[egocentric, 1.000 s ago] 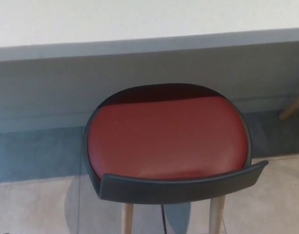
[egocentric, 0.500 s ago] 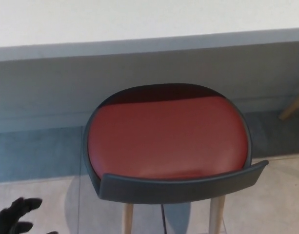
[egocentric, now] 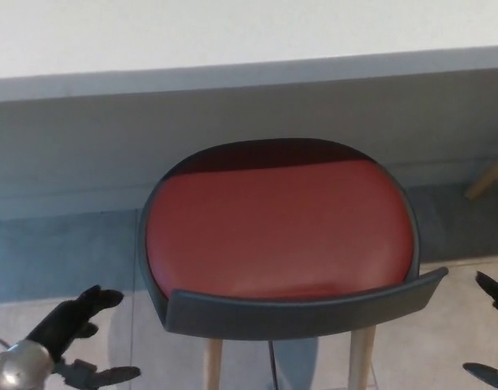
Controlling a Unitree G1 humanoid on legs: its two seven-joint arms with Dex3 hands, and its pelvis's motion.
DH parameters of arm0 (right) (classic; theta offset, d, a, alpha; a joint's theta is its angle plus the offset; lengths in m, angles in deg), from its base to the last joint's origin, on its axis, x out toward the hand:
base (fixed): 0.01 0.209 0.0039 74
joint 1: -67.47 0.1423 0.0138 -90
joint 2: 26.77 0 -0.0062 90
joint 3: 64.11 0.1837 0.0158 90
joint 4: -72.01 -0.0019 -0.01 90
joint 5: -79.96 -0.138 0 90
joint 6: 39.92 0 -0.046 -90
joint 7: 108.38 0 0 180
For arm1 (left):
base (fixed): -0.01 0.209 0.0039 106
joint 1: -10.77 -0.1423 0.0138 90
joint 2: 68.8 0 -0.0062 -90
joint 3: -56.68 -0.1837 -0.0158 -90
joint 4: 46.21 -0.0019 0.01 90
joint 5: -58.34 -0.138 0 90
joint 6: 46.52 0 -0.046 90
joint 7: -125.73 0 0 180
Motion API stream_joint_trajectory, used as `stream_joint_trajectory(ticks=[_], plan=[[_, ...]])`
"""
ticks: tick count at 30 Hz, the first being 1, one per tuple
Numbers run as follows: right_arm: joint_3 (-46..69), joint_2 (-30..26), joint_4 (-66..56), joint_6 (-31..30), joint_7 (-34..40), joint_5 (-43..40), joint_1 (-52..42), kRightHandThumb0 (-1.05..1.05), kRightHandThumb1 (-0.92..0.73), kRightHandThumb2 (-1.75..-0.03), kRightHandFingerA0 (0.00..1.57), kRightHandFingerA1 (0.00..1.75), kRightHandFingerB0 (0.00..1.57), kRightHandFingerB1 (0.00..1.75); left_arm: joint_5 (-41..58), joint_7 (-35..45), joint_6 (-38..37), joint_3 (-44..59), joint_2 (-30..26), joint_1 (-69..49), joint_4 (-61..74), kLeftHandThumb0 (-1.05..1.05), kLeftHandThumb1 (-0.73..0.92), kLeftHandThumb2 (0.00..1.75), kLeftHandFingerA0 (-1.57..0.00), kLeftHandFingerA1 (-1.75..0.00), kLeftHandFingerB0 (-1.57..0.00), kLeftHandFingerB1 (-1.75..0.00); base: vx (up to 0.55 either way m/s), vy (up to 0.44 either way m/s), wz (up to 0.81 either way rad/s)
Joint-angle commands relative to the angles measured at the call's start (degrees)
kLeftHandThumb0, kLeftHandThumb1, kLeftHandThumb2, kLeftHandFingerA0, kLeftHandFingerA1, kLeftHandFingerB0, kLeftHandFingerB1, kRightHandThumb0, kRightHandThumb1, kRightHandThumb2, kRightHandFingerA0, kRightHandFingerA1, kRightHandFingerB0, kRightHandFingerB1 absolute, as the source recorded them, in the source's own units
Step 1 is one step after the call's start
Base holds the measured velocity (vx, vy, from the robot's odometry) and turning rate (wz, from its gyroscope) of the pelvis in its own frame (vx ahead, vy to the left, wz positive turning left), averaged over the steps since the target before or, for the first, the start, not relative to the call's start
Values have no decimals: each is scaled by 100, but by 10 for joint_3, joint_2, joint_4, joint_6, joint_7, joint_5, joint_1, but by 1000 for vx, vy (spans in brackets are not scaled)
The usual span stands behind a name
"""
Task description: The robot walks towards a chair to grab it and pulls it towards itself
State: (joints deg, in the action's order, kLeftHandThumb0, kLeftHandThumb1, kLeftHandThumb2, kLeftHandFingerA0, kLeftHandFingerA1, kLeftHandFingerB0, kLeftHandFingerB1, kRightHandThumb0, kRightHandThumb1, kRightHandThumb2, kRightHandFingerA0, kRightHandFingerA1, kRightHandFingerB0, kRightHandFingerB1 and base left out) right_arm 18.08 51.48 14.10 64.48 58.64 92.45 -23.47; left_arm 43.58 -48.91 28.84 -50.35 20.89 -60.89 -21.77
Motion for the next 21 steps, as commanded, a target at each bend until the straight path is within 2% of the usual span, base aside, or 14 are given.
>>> stream_joint_trajectory(ticks=[1,5,6,7,8,9,12,13,19,21], plan=[[-19,6,-4,-12,18,38,15,-63,-61,-58,0,0,0,0,-55,-76,-32,-25,-4,1,2,-100,31,73,0,-79,0,-47,0,0,0],[-38,14,-7,-16,32,57,22,-64,-61,-58,0,0,0,0,-69,-98,-38,-41,-3,-4,5,-99,32,73,0,-77,0,-46,0,0,0],[-44,16,-15,-14,38,66,22,-65,-61,-58,0,0,0,0,-78,-110,-42,-52,3,-8,8,-100,33,73,0,-74,0,-41,0,0,0],[-46,18,-12,-14,41,69,27,-62,-61,-57,0,0,0,0,-80,-116,-47,-54,5,-10,9,-95,43,54,0,-71,0,-29,0,0,0],[-48,20,-8,-13,45,72,33,-62,-61,-57,0,0,0,0,-81,-121,-52,-56,6,-10,11,-95,43,54,0,-71,0,-29,0,0,0],[-49,21,-6,-14,48,74,38,-63,-60,-57,0,0,0,0,-81,-126,-54,-57,8,-10,11,-100,30,72,0,-74,0,-45,0,0,0],[-51,23,2,-17,49,77,51,-64,-61,-59,0,0,0,0,-86,-136,-58,-60,11,-7,9,-101,31,72,0,-73,0,-45,0,0,0],[-54,24,7,-31,46,83,75,-67,-62,-60,0,0,0,0,-96,-158,-68,-66,19,4,15,-102,36,73,0,-62,0,-32,0,0,0],[-65,29,19,-35,62,102,101,-65,-61,-60,0,0,0,0,-111,-178,-76,-76,30,22,21,-100,36,72,0,-61,0,-33,0,0,0],[-88,38,37,-21,78,124,113,-59,-58,-60,0,0,0,0,-123,-212,-98,-84,50,21,24,-102,36,76,0,-60,0,-34,0,0,0]])
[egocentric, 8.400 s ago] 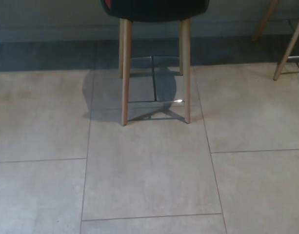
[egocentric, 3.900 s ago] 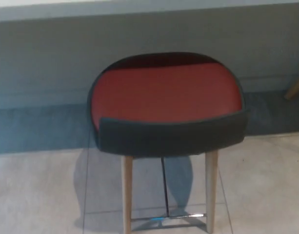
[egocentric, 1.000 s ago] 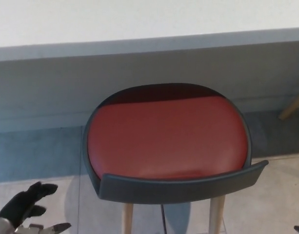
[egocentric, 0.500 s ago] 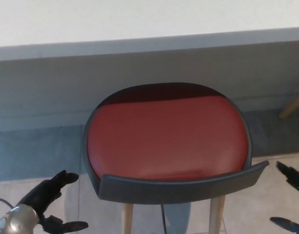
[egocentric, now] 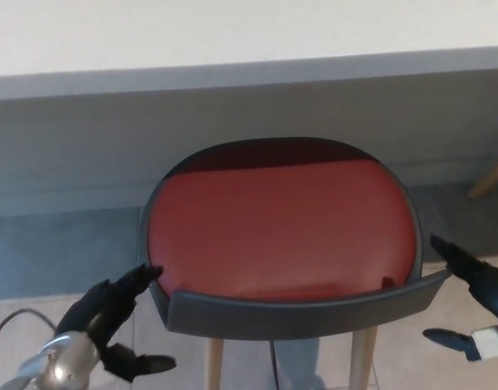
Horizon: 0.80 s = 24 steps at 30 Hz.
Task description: The robot walks towards a chair to grab it and pulls it towards itself
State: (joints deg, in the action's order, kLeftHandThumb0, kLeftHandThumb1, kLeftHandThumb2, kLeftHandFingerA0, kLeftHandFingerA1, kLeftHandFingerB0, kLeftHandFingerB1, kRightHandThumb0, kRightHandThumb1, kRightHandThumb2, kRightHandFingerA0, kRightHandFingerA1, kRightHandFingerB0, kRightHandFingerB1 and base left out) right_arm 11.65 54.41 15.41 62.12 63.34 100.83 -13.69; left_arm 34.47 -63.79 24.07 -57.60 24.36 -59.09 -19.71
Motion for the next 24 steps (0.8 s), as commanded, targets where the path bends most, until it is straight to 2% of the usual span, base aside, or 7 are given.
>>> stream_joint_trajectory(ticks=[1,11,15,16,19,21,24], plan=[[-25,9,26,5,34,41,17,-59,-58,-60,0,0,0,0,-34,-67,-49,-13,18,3,4,-102,36,76,0,-60,0,-34,0,0,0],[-49,7,54,15,49,62,61,-56,-53,-62,0,0,0,0,-51,-141,-72,-17,60,14,-1,-95,36,73,0,-59,0,-32,0,0,0],[-67,25,92,17,61,73,70,-52,-44,-69,0,0,4,0,-64,-147,-58,-35,92,40,-16,-96,36,75,0,-70,0,-50,0,0,0],[-70,26,93,15,63,75,67,-52,-45,-69,0,0,4,0,-66,-149,-59,-38,94,39,-21,-93,44,55,0,-73,0,-48,0,0,0],[-78,30,99,21,72,80,54,-49,-46,-71,0,6,1,7,-65,-133,-52,-45,102,30,-29,-89,45,55,0,-82,0,-55,0,0,0],[-85,33,104,24,81,83,49,-47,-47,-71,0,10,1,10,-64,-124,-52,-50,106,27,-37,-92,37,74,-1,-78,0,-57,0,0,0],[-93,40,102,17,89,87,48,-49,-55,-64,0,25,0,23,-61,-118,-52,-51,109,29,-41,-91,35,76,-4,-87,0,-60,0,0,0]])
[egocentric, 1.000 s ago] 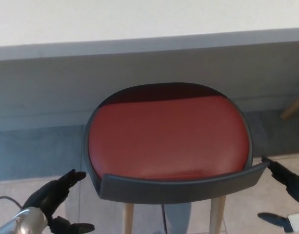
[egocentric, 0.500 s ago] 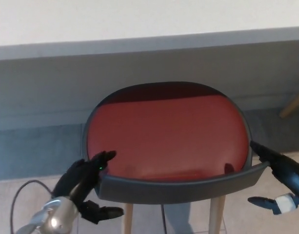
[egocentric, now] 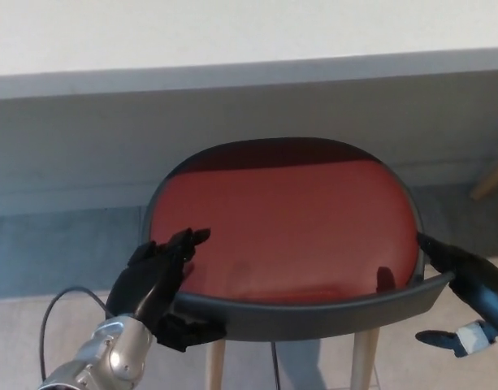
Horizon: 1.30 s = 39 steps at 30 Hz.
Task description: The robot walks towards a chair to grab it and pulls it towards itself
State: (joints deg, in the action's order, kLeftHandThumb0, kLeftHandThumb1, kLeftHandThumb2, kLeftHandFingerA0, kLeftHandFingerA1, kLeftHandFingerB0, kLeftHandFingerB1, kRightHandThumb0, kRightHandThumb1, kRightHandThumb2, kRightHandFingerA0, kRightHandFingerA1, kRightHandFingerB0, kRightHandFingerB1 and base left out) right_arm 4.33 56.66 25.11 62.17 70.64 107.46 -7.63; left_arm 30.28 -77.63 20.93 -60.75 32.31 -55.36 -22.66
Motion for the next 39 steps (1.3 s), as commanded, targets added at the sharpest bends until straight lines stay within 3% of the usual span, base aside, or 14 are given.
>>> stream_joint_trajectory(ticks=[1,3,8,9,16,17,22,23,26,27,28,31,32,39], plan=[[-22,22,5,9,17,21,-12,-49,-55,-64,0,25,0,23,-17,26,-22,-19,34,-4,-14,-91,35,76,-4,-87,0,-60,0,0,0],[-19,36,8,-4,15,12,-10,-49,-56,-63,0,40,0,27,-18,36,-7,-22,41,6,-15,-65,1,73,-2,-72,0,-67,0,0,0],[-16,52,1,-18,9,1,-15,-54,-48,-83,0,51,0,23,-20,49,-1,-29,41,10,-11,-67,2,73,0,-72,0,-68,0,0,0],[-5,67,11,-11,16,-16,-19,-54,-47,-88,33,74,2,50,-21,49,-2,-32,39,4,-10,-64,7,77,-5,-73,0,-67,0,0,0],[43,124,58,24,31,-67,-20,-50,-63,-61,54,87,15,53,-24,42,-10,-40,30,-15,-8,-80,49,50,-20,-134,0,-70,0,0,0],[64,154,60,21,36,-97,-11,-54,-72,-61,73,92,20,62,-22,37,-8,-38,30,-18,-10,-73,40,81,-65,-111,-1,-66,0,0,0],[100,191,61,-2,26,-129,3,-56,-74,-61,68,98,20,68,-19,32,0,-34,33,-17,-13,-71,53,58,-77,-113,0,-80,0,0,0],[102,199,62,-10,13,-134,14,-33,-90,-77,94,99,33,67,-13,28,6,-28,37,-13,-14,-59,49,91,-129,-105,-7,-66,0,0,0],[101,215,57,-32,-12,-143,33,-28,-92,-91,113,104,55,70,-1,13,14,-13,45,-7,-17,-41,77,59,-157,-100,-11,-98,0,0,0],[99,217,56,-39,-15,-142,35,-23,-92,-102,120,106,68,74,-2,0,6,-11,46,-7,-18,-31,81,59,-157,-114,-18,-105,0,0,0],[80,209,52,-46,-24,-125,39,-6,-81,-145,136,154,99,98,-3,-18,-8,-8,47,-9,-19,-25,69,113,-157,-141,-84,-96,0,0,0],[47,193,43,-51,-41,-104,37,-3,-77,-151,135,161,108,104,-1,-34,-14,-4,49,-11,-18,-16,60,111,-148,-131,-111,-102,0,0,0],[46,189,43,-42,-41,-105,33,-6,-80,-158,129,168,120,145,2,-48,-20,0,50,-12,-17,-11,57,118,-157,-146,-148,-141,0,0,0],[-14,122,36,-10,-28,-62,10,-4,-92,-154,145,148,141,145,8,-100,-33,25,54,-23,-17,-13,53,119,-157,-149,-157,-150,0,0,0]])
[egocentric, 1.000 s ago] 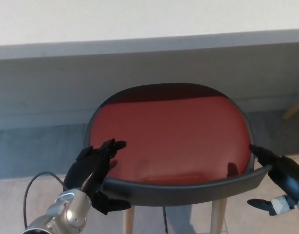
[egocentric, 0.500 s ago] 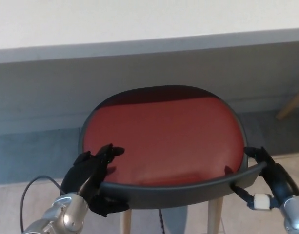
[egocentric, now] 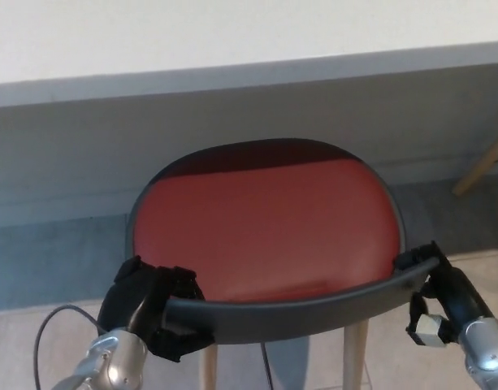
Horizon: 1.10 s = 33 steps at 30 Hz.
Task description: The robot walks towards a chair to grab it and pulls it towards itself
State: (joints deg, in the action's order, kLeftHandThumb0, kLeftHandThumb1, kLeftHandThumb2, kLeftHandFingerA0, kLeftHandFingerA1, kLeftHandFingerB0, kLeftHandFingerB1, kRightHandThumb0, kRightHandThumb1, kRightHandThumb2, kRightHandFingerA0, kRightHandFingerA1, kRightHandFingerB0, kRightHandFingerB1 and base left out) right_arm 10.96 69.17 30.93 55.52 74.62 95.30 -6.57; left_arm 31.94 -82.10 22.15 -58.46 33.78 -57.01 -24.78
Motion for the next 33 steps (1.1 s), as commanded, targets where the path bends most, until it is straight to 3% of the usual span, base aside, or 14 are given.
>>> stream_joint_trajectory(ticks=[1,11,13,16,17,18,23,24,26,28,29,31,32,33], plan=[[-86,-7,-28,52,-67,57,-2,-4,-92,-154,145,148,141,145,-11,-61,-43,2,40,-7,4,-13,53,119,-157,-149,-157,-150,0,0,0],[-108,-44,-52,152,-4,45,-49,-4,-92,-149,138,141,134,139,-4,-83,-49,20,39,-12,2,-17,54,118,-157,-151,-156,-151,0,0,0],[-102,-42,-59,153,6,39,-63,-4,-92,-149,138,142,133,140,-4,-89,-53,22,39,-15,0,-13,52,120,-157,-164,-146,-161,0,0,0],[-88,-31,-74,193,30,20,-104,-6,-92,-148,138,141,134,139,-5,-102,-53,26,35,-24,1,-12,52,119,-157,-165,-146,-161,0,0,0],[-79,-20,-73,215,36,5,-121,-4,-92,-147,137,140,133,138,1,-98,-54,32,33,-29,3,-13,54,120,-157,-152,-154,-151,0,0,0],[-74,-13,-76,222,41,-3,-132,-6,-92,-147,136,140,133,138,3,-98,-55,35,31,-32,5,-10,52,120,-157,-164,-146,-160,0,0,0],[-56,22,-108,208,50,-32,-171,-6,-92,-146,133,139,130,137,10,-110,-75,50,25,-48,5,-12,53,120,-157,-167,-148,-163,0,0,0],[-49,33,-109,213,50,-42,-177,-6,-92,-139,128,175,113,166,10,-112,-73,52,24,-51,6,-10,56,119,-157,-167,-150,-161,0,0,0],[-42,49,-126,199,46,-57,-190,-12,-92,-133,125,175,106,175,13,-115,-77,59,22,-57,8,-10,53,122,-157,-168,-153,-163,0,0,0],[-42,67,-140,203,54,-61,-208,-13,-92,-141,129,175,114,168,21,-115,-89,72,16,-68,14,-12,52,125,-157,-167,-153,-163,0,0,0],[-37,72,-144,202,44,-71,-209,-25,-82,-143,146,167,128,158,22,-115,-91,76,15,-67,16,-13,52,125,-157,-166,-156,-163,0,0,0],[-32,81,-151,203,30,-87,-217,-26,-82,-144,146,167,127,157,20,-115,-95,82,11,-70,17,-13,52,125,-157,-167,-155,-163,0,0,0],[-33,83,-159,198,30,-88,-222,-20,-88,-138,129,175,107,175,25,-112,-98,87,10,-71,20,-15,53,125,-157,-166,-155,-163,0,0,0],[-34,87,-172,191,30,-88,-230,-20,-88,-138,129,175,107,175,31,-107,-102,96,8,-74,23,-15,53,125,-157,-166,-155,-163,0,0,0]])
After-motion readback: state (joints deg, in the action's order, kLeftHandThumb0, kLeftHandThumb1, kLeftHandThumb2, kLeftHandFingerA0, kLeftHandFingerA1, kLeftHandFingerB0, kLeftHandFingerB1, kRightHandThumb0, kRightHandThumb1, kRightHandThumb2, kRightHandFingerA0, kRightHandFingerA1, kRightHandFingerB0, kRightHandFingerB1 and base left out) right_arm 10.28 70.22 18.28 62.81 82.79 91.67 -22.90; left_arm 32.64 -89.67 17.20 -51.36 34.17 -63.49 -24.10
